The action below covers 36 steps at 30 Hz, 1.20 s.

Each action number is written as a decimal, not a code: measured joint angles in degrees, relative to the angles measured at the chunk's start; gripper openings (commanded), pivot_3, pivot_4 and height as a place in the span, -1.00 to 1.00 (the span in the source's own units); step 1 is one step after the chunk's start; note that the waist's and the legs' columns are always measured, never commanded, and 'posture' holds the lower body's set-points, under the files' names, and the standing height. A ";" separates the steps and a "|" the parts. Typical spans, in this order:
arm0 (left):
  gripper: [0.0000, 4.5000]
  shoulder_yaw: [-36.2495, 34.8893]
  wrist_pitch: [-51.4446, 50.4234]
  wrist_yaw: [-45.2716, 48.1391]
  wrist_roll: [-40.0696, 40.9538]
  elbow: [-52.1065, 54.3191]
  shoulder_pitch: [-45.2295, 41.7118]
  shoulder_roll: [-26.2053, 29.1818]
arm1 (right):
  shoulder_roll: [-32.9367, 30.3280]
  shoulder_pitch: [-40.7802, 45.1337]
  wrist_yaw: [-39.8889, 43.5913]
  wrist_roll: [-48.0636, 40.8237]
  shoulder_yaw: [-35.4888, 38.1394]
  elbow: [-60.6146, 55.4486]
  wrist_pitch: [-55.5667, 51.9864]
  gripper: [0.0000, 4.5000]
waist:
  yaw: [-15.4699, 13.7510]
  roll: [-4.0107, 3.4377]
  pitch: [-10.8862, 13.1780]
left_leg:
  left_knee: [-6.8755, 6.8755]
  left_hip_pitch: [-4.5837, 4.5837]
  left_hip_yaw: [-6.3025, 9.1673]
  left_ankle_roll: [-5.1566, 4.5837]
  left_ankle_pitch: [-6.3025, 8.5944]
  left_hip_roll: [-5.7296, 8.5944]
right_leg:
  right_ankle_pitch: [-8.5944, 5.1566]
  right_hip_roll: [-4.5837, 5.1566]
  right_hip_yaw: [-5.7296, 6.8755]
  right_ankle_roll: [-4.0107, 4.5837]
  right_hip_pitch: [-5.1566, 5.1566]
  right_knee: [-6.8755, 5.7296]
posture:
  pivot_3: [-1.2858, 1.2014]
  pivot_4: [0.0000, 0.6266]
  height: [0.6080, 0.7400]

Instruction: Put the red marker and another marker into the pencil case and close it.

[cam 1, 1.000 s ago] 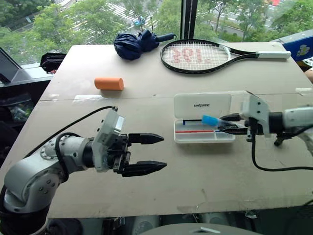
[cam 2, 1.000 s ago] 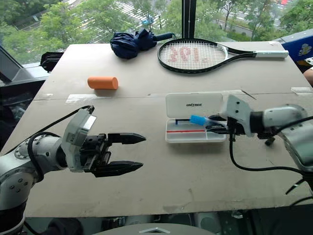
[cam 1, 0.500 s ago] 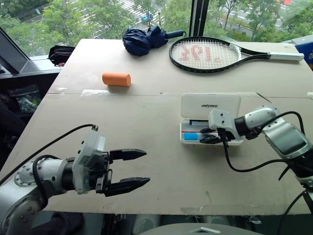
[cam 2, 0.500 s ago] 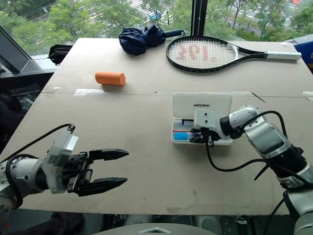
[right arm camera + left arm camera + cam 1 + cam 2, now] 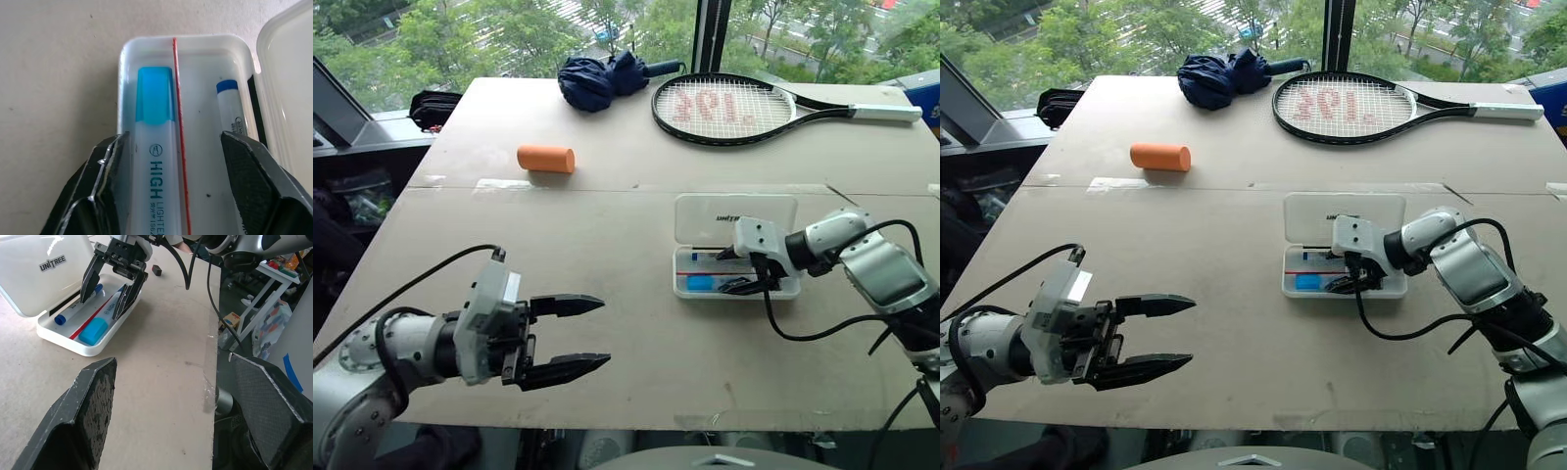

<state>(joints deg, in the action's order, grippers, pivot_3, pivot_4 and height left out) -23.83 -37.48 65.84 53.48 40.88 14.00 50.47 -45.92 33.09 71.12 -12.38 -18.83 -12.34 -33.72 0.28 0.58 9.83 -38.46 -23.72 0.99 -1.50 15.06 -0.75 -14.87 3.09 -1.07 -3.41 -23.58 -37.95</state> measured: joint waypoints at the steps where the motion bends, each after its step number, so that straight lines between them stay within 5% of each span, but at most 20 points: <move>1: 0.65 0.36 0.16 -0.03 0.01 -0.09 -0.61 0.06 | -0.60 -1.51 -0.69 -2.29 3.24 -2.54 -2.20 0.19 | -0.08 0.01 0.00 | -0.01 0.00 0.02 0.00 0.00 0.01 | 0.00 0.00 0.01 0.00 0.00 0.01 | 0.03 -0.52 0.88; 9: 0.65 8.30 0.22 -0.71 0.50 -1.00 -9.26 0.16 | -1.35 -33.53 -14.42 -11.41 47.32 -23.88 -24.41 0.19 | -1.82 0.00 -0.10 | -0.01 0.02 0.19 -0.03 0.01 0.15 | -0.01 0.01 0.13 -0.01 0.16 0.02 | 0.03 -0.52 0.88; 15: 0.65 14.44 0.21 -0.60 0.61 -2.57 -15.46 -0.85 | 4.16 -44.96 -24.82 -7.70 59.15 -28.49 -31.40 0.19 | 0.27 -0.12 -0.21 | 0.01 0.44 -0.22 -0.03 0.00 0.12 | -0.01 -0.25 -0.29 0.00 0.27 -0.15 | 0.03 -0.52 0.88; 19: 0.65 16.80 0.23 -0.17 0.46 -3.70 -18.01 -1.09 | 6.06 -46.59 -25.85 -10.14 58.19 -31.48 -30.72 -0.16 | 0.56 -0.13 -0.22 | 0.13 0.88 -0.28 -0.05 0.01 0.04 | -0.03 -0.38 -0.38 0.00 0.62 -0.10 | 0.03 -0.52 0.88; 23: 0.65 17.25 -0.18 -0.06 0.68 -3.85 -18.88 -0.67 | 7.86 -44.45 -26.06 -16.00 58.38 -31.76 -31.87 -0.96 | 0.38 -0.12 -0.21 | 0.12 0.85 -0.33 -0.05 0.01 0.06 | -0.03 -0.35 -0.45 -0.01 0.62 -0.05 | 0.03 -0.52 0.88; 28: 0.65 17.30 -1.03 -0.08 0.87 -3.90 -19.42 -0.32 | 6.30 -37.75 -25.91 -21.63 49.15 -32.71 -32.28 -0.99 | 0.54 -0.10 -0.21 | 0.11 0.87 -0.35 -0.05 0.01 0.03 | -0.03 -0.36 -0.47 -0.01 0.62 -0.05 | 0.03 -0.52 0.88; 36: 0.65 14.78 -1.09 0.01 1.14 -3.58 -15.73 1.24 | 0.99 -24.82 -29.31 -16.49 24.32 -23.91 -28.19 -0.99 | -0.06 -0.05 -0.18 | 0.12 0.73 -0.27 -0.05 0.01 0.04 | -0.04 -0.26 -0.38 -0.02 0.58 0.06 | 0.03 -0.52 0.88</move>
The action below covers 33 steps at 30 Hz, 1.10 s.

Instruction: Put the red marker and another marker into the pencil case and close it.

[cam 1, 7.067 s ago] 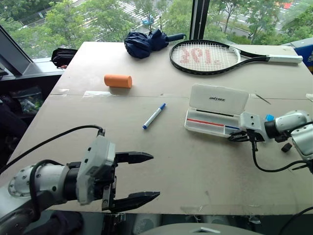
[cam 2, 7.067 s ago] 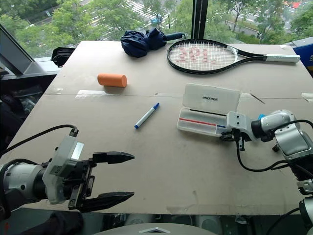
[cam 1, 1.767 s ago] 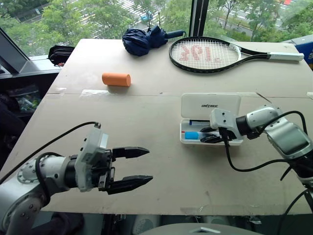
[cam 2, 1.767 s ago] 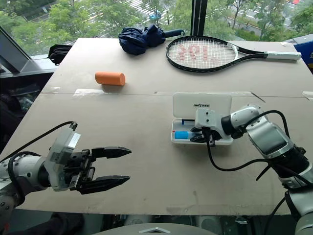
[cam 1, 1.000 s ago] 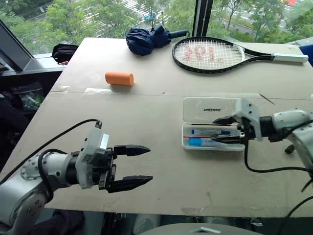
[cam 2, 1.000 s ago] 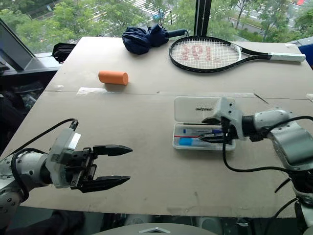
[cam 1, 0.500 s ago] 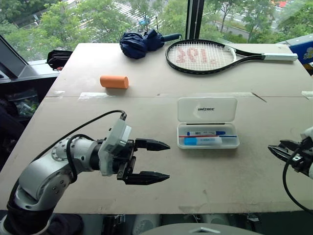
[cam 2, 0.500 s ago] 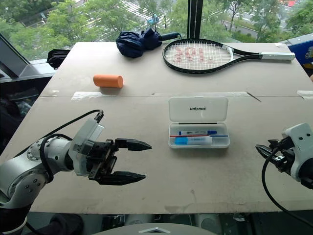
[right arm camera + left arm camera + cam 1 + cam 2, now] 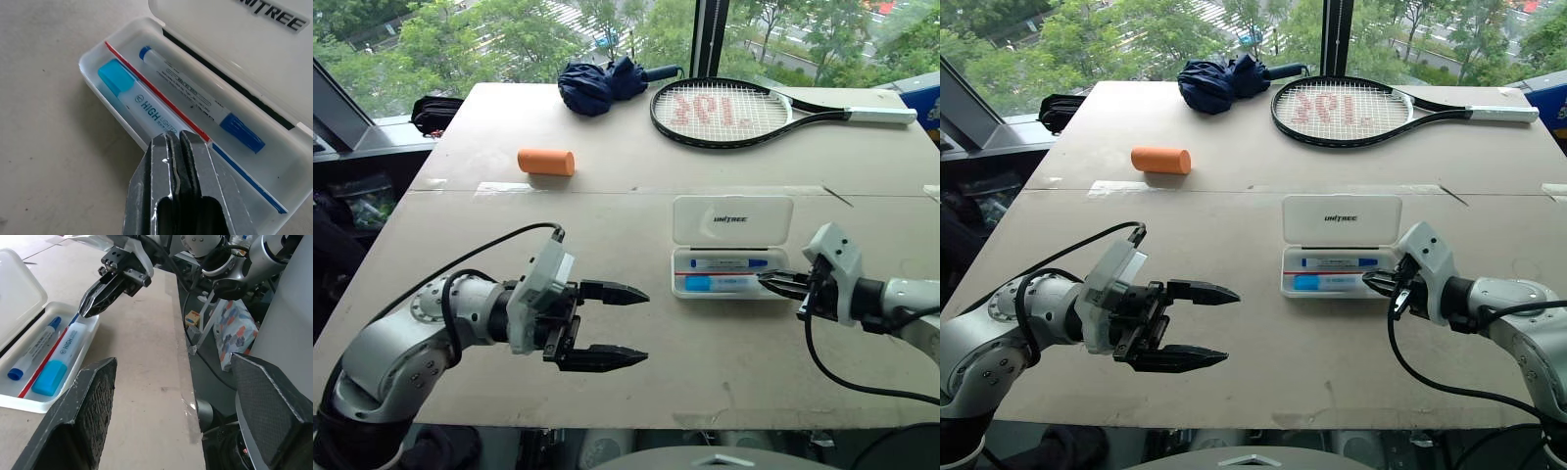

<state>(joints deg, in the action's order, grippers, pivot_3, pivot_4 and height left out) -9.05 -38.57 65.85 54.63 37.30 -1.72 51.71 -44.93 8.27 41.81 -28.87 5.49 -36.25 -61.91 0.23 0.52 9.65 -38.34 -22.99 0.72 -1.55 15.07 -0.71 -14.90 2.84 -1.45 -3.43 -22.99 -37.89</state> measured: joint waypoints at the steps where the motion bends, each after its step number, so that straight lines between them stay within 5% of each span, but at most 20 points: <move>1: 0.65 -0.47 0.01 -0.04 0.02 0.15 0.88 0.18 | -0.39 0.85 -0.33 1.07 -1.76 1.71 0.82 -0.99 | 0.11 0.00 0.00 | 0.00 0.00 -0.03 0.00 0.00 0.00 | 0.00 0.03 -0.02 0.00 0.00 -0.01 | 0.03 -0.52 0.88; 21: 0.65 -4.01 0.23 -2.53 0.95 2.72 6.33 0.24 | -1.92 2.69 -2.13 3.05 -5.08 5.21 3.10 -0.99 | 0.25 0.00 0.00 | 0.00 0.03 -0.02 0.00 0.00 -0.06 | 0.00 0.04 -0.01 0.00 0.00 -0.06 | 0.03 -0.52 0.88; 25: 0.65 -4.00 0.28 -2.54 1.19 2.78 6.33 0.23 | -1.11 1.39 -5.80 3.11 -0.35 5.25 1.29 -0.99 | -0.01 0.01 0.00 | 0.00 0.02 -0.03 0.00 0.00 -0.04 | 0.00 0.06 -0.02 0.00 0.00 -0.05 | 0.03 -0.52 0.88; 28: 0.65 -3.96 0.44 -2.57 1.23 2.95 6.24 0.21 | 0.01 -2.18 -9.31 3.88 10.13 6.22 0.96 -0.67 | -0.44 0.01 0.00 | 0.00 0.00 -0.03 0.00 0.00 0.00 | 0.00 0.07 -0.01 0.00 0.01 -0.03 | 0.03 -0.52 0.88; 33: 0.65 -2.07 0.77 -2.60 1.04 2.97 3.83 -0.63 | 2.91 -10.07 -15.33 5.67 26.36 5.06 -4.03 0.49 | -0.76 -0.01 -0.04 | 0.01 0.09 -0.15 0.00 0.00 0.03 | 0.00 0.02 -0.11 0.00 0.01 -0.07 | 0.03 -0.52 0.88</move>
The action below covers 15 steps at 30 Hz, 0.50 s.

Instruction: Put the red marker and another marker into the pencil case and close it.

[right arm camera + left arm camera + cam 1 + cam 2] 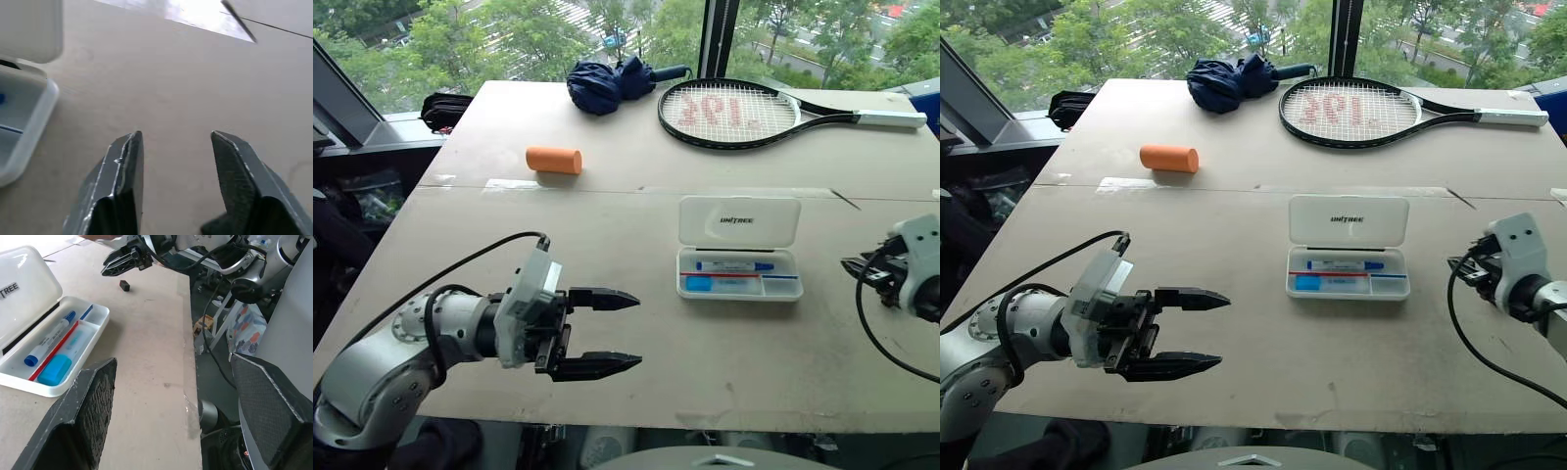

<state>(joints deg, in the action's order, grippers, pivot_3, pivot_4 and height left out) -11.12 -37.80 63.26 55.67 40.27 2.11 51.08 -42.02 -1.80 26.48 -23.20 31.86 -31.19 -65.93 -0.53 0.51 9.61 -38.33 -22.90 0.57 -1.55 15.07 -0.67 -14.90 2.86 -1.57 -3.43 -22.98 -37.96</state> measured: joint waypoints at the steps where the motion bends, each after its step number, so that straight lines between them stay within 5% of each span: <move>1: 0.65 0.38 0.11 0.00 0.00 0.01 -0.29 -0.18 | 0.70 -0.01 -1.28 0.50 1.13 -0.50 -0.69 0.61 | 0.17 -0.01 -0.01 | 0.00 0.01 -0.03 0.00 0.00 -0.01 | 0.00 -0.03 -0.02 0.00 0.00 0.00 | 0.03 -0.52 0.88; 4: 0.65 1.71 0.40 0.00 -0.25 -0.22 -1.98 -1.07 | 6.57 1.66 -9.19 3.86 5.32 -4.22 -6.17 0.98 | 0.65 0.01 -0.04 | 0.01 0.03 0.02 0.00 0.00 -0.03 | 0.00 -0.13 -0.03 0.00 0.00 -0.02 | 0.03 -0.52 0.88; 9: 0.65 3.36 0.52 0.05 -0.41 -0.51 -3.25 -1.63 | 21.18 10.71 -18.86 7.27 6.93 -8.67 -20.17 0.98 | 1.40 -0.04 -0.05 | 0.02 0.01 -0.01 0.00 0.00 -0.06 | 0.00 -0.15 -0.07 0.01 -0.06 -0.06 | 0.03 -0.52 0.88; 13: 0.65 3.38 0.49 0.02 -0.39 -0.54 -3.45 -1.63 | 24.60 14.19 -22.94 10.50 7.12 -9.08 -23.46 0.98 | 0.98 -0.06 -0.06 | 0.04 -0.06 0.07 0.00 0.00 -0.01 | 0.00 -0.09 0.02 0.01 -0.08 -0.01 | 0.03 -0.52 0.88; 15: 0.65 3.39 0.43 -0.10 -0.37 -0.54 -3.47 -1.63 | 26.24 14.74 -24.76 12.30 7.12 -8.10 -23.22 0.75 | 0.95 -0.06 -0.06 | 0.04 -0.08 0.05 0.00 0.00 0.01 | 0.00 -0.07 0.01 0.01 -0.08 0.01 | 0.03 -0.52 0.88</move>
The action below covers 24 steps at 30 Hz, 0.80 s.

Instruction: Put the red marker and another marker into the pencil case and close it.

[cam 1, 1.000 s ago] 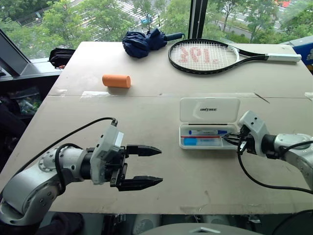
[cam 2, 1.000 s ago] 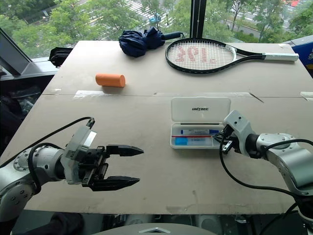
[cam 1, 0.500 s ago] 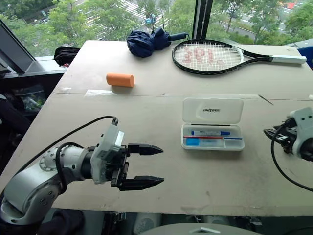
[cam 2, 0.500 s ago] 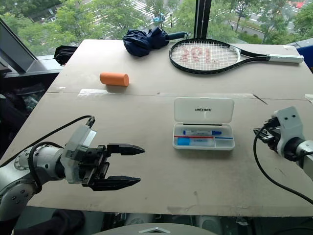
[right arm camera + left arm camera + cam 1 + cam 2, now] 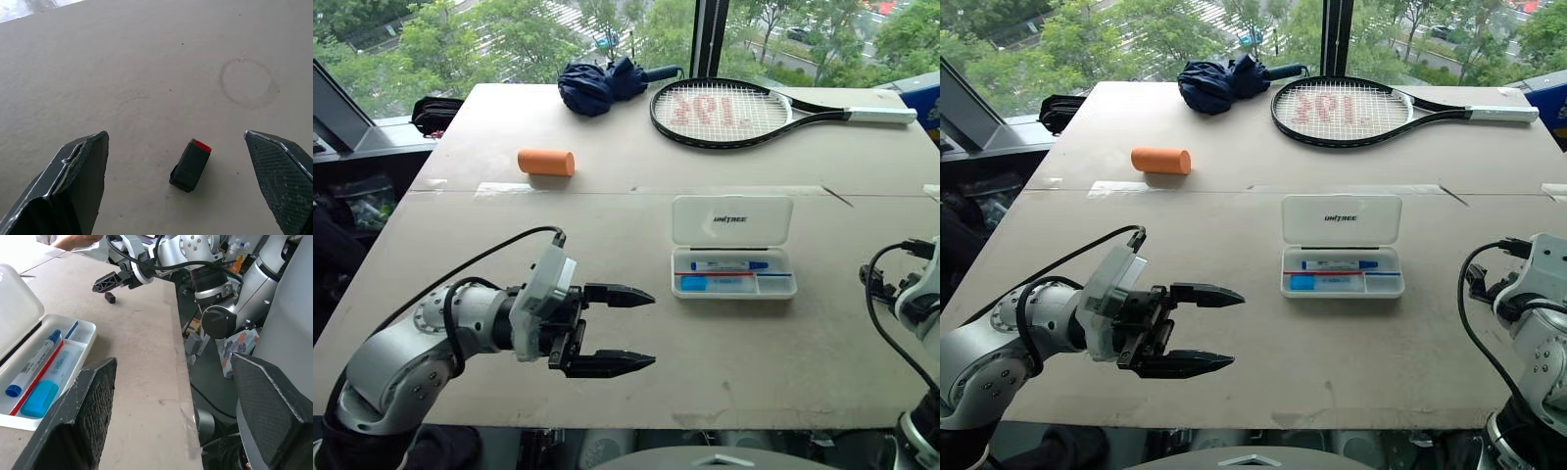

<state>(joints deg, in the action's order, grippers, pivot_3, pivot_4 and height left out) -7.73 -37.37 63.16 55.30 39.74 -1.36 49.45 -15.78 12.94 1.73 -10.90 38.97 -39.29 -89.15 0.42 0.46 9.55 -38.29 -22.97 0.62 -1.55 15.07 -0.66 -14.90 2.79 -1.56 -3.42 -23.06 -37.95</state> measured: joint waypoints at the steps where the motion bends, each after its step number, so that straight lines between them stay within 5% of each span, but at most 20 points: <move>1: 0.65 0.01 -0.03 -0.20 0.01 0.00 0.00 0.00 | 0.77 -0.02 -0.78 0.73 -0.04 0.70 0.49 0.68 | 0.04 0.00 0.00 | 0.00 0.00 -0.01 0.00 0.00 0.01 | 0.00 0.01 -0.01 0.00 0.00 0.00 | 0.03 -0.52 0.88; 9: 0.65 1.12 -0.66 -1.20 0.10 0.03 -0.57 -0.04 | 3.60 -0.93 -2.73 3.79 -1.70 6.15 7.09 -1.00 | 0.32 0.00 -0.02 | 0.00 0.03 -0.03 0.00 0.00 0.01 | 0.00 0.00 -0.03 0.00 0.00 -0.02 | 0.03 -0.52 0.88; 12: 0.65 1.13 -0.66 -1.72 0.08 0.05 -0.54 -0.15 | 2.09 -2.62 -0.25 2.88 -2.19 6.18 8.13 -1.00 | 0.27 0.01 -0.03 | 0.00 0.02 -0.03 0.00 0.00 0.02 | 0.00 0.02 -0.04 0.00 0.00 -0.02 | 0.03 -0.52 0.88; 16: 0.65 1.14 -0.67 -2.21 0.09 0.07 0.06 -0.24 | -8.12 -10.11 12.33 -3.93 -4.95 4.31 9.83 -1.00 | 0.30 -0.04 0.01 | 0.03 0.02 -0.07 -0.02 0.01 -0.01 | -0.01 0.06 -0.07 -0.01 0.00 0.01 | 0.03 -0.52 0.88; 20: 0.65 1.11 -0.67 -2.20 0.13 0.05 0.13 -0.20 | -30.04 -18.79 41.81 -13.06 -13.79 -1.30 28.64 -1.00 | 0.97 -0.15 0.08 | 0.07 0.18 -0.13 -0.03 0.02 -0.11 | -0.01 -0.06 -0.06 -0.03 0.06 0.03 | 0.03 -0.52 0.88; 24: 0.65 0.89 -0.76 -1.66 0.24 -0.19 -0.28 0.19 | -41.27 -10.25 58.86 -11.94 -27.00 7.50 46.47 -1.00 | 1.43 0.09 0.11 | -0.03 0.21 -0.13 -0.03 0.01 -0.33 | -0.01 -0.15 -0.02 -0.01 0.14 0.06 | 0.03 -0.52 0.88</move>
<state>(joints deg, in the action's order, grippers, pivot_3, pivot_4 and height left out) -6.84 -38.13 61.50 55.54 39.55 -1.64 49.64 -57.05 2.69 60.59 -22.84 11.97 -31.79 -42.67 1.85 0.54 9.67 -38.32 -22.76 0.49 -1.57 15.09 -0.99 -14.92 2.65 -1.58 -3.43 -22.92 -37.89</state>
